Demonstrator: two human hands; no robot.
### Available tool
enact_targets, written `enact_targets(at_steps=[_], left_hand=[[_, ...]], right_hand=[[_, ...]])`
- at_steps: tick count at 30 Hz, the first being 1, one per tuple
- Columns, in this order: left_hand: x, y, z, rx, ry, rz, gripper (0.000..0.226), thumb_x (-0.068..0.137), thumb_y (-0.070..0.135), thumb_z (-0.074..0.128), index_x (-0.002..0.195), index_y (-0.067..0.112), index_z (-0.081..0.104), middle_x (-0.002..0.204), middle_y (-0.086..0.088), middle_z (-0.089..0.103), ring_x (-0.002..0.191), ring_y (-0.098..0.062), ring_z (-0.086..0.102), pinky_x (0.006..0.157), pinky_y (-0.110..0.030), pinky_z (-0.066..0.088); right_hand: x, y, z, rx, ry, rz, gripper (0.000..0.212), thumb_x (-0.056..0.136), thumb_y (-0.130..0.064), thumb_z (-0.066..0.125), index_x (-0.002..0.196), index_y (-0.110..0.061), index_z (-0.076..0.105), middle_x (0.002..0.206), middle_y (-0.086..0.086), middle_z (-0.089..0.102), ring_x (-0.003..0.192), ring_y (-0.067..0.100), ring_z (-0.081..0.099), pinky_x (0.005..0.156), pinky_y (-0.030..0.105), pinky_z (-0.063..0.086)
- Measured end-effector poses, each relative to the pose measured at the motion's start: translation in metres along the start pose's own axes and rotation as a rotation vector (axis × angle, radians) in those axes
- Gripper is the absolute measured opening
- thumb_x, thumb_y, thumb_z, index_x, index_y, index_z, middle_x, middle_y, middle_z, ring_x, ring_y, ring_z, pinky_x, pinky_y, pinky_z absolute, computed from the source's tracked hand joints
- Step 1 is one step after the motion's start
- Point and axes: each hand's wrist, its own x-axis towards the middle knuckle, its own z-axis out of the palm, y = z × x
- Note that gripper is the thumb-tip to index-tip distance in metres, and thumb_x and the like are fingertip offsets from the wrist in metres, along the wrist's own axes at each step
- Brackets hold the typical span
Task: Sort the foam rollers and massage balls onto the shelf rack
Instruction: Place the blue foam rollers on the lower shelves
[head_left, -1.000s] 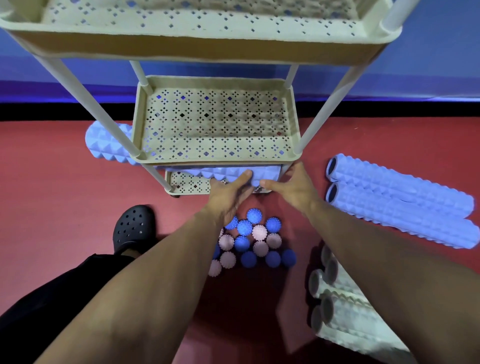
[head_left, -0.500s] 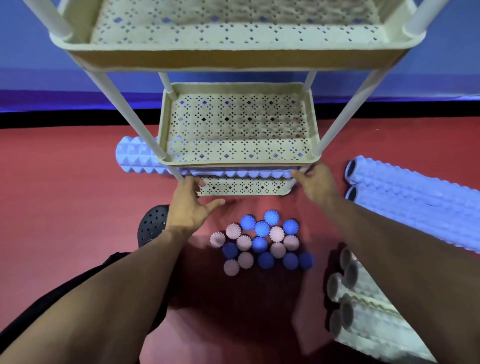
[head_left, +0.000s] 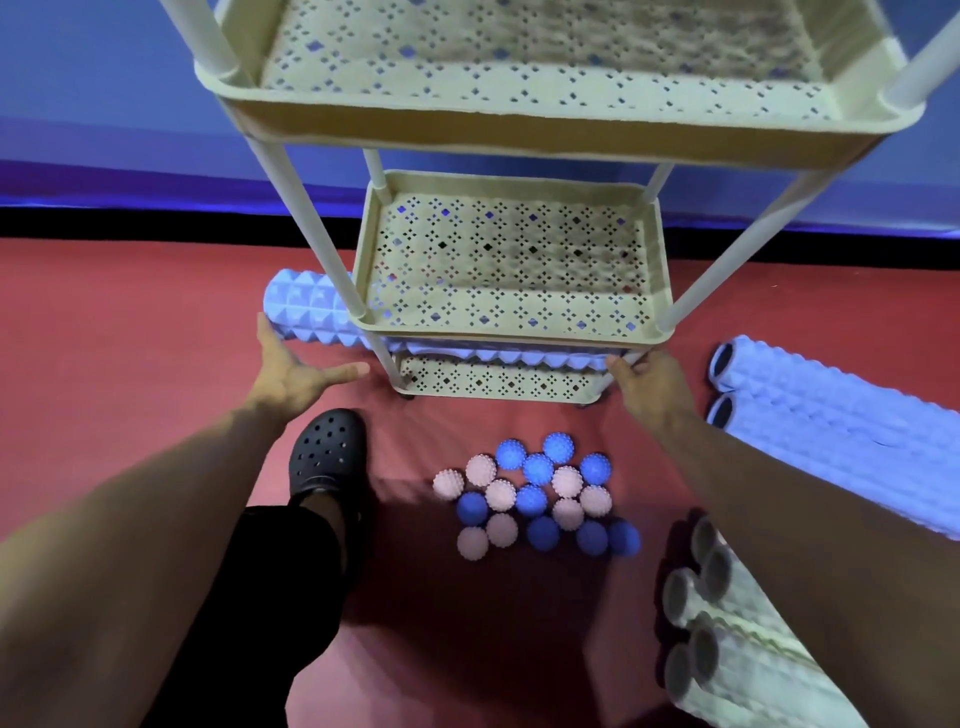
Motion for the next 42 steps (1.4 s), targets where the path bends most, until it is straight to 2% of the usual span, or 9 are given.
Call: enact_targets(at_steps=[6, 11, 14, 17, 22, 26, 32, 37, 42], left_hand=[[0.011, 0.014, 0.019, 0.014, 0.059, 0.049, 0.140, 0.049, 0.043, 0.098, 0.154, 0.012, 0.011, 0.153, -0.004, 0.020, 0.140, -0.017, 0.028, 0.119, -0.039, 0.029], [0.017, 0.021, 0.021, -0.040, 0.089, 0.065, 0.151, 0.040, 0.046, 0.099, 0.154, 0.013, 0.006, 0.150, -0.001, 0.014, 0.138, -0.015, 0.024, 0.120, -0.039, 0.027], [0.011, 0.012, 0.019, 0.036, 0.081, 0.082, 0.168, 0.028, 0.056, 0.098, 0.157, 0.014, -0.002, 0.155, -0.004, 0.007, 0.146, -0.017, 0.014, 0.123, -0.039, 0.020], [0.008, 0.007, 0.010, 0.092, 0.073, 0.081, 0.164, 0.039, 0.046, 0.097, 0.156, 0.018, -0.014, 0.163, -0.008, -0.013, 0.152, -0.016, 0.000, 0.123, -0.038, 0.014], [0.010, 0.018, 0.006, -0.020, 0.035, 0.105, 0.153, 0.053, 0.018, 0.097, 0.155, 0.015, -0.017, 0.155, -0.006, 0.020, 0.126, -0.008, 0.045, 0.101, -0.026, 0.048], [0.007, 0.020, 0.008, 0.047, 0.089, 0.098, 0.149, 0.054, 0.027, 0.098, 0.158, 0.023, -0.010, 0.158, -0.008, 0.007, 0.146, -0.016, 0.022, 0.112, -0.032, 0.030], [0.001, 0.029, 0.018, 0.056, 0.032, 0.191, 0.150, 0.052, 0.035, 0.098, 0.157, 0.027, -0.009, 0.153, -0.007, 0.008, 0.143, -0.019, 0.027, 0.113, -0.030, 0.028], [-0.006, 0.035, 0.040, 0.109, -0.072, 0.254, 0.136, 0.055, 0.036, 0.098, 0.156, 0.029, 0.007, 0.149, -0.006, 0.020, 0.116, 0.017, 0.035, 0.110, -0.031, 0.032], [-0.012, 0.027, 0.041, 0.096, -0.064, 0.175, 0.148, 0.043, 0.051, 0.099, 0.156, 0.034, 0.005, 0.159, -0.007, 0.020, 0.145, -0.028, 0.032, 0.116, -0.049, 0.034]], right_hand=[[-0.006, -0.003, 0.004, 0.176, -0.079, -0.047, 0.057, 0.071, -0.032, 0.081, 0.122, -0.018, 0.059, 0.109, -0.001, 0.072, 0.102, 0.013, 0.069, 0.087, 0.031, 0.055], [-0.006, -0.004, 0.008, 0.156, -0.107, 0.019, 0.027, 0.086, -0.026, 0.073, 0.107, -0.010, 0.068, 0.095, 0.005, 0.075, 0.090, 0.015, 0.072, 0.081, 0.026, 0.057], [-0.004, -0.006, 0.010, 0.176, -0.037, 0.025, 0.029, 0.091, -0.026, 0.066, 0.116, -0.012, 0.066, 0.100, 0.004, 0.074, 0.093, 0.014, 0.070, 0.073, 0.019, 0.052], [-0.001, -0.011, 0.011, 0.141, 0.000, -0.013, 0.034, 0.095, -0.024, 0.062, 0.127, -0.013, 0.063, 0.112, -0.001, 0.071, 0.106, 0.011, 0.063, 0.085, 0.022, 0.045], [0.000, -0.007, 0.006, 0.134, 0.021, 0.005, 0.036, 0.097, -0.025, 0.058, 0.130, -0.011, 0.057, 0.117, 0.003, 0.069, 0.110, 0.019, 0.063, 0.087, 0.027, 0.046], [-0.003, -0.007, 0.006, 0.210, -0.011, 0.006, 0.048, 0.086, -0.028, 0.065, 0.130, -0.012, 0.054, 0.112, 0.008, 0.071, 0.109, 0.016, 0.067, 0.099, 0.038, 0.052], [-0.010, -0.011, -0.003, 0.451, 0.048, 0.048, 0.066, 0.080, -0.003, 0.078, 0.133, -0.017, 0.041, 0.111, -0.002, 0.065, 0.102, 0.009, 0.067, 0.100, 0.040, 0.053], [-0.016, -0.010, -0.018, 0.470, 0.097, 0.058, 0.083, 0.083, 0.007, 0.072, 0.149, -0.010, 0.025, 0.096, -0.014, 0.058, 0.073, -0.018, 0.060, 0.096, 0.029, 0.051], [-0.015, -0.002, -0.028, 0.417, 0.016, 0.075, 0.090, 0.083, 0.005, 0.074, 0.153, -0.007, 0.019, 0.103, -0.015, 0.058, 0.079, -0.022, 0.059, 0.099, 0.029, 0.049]])
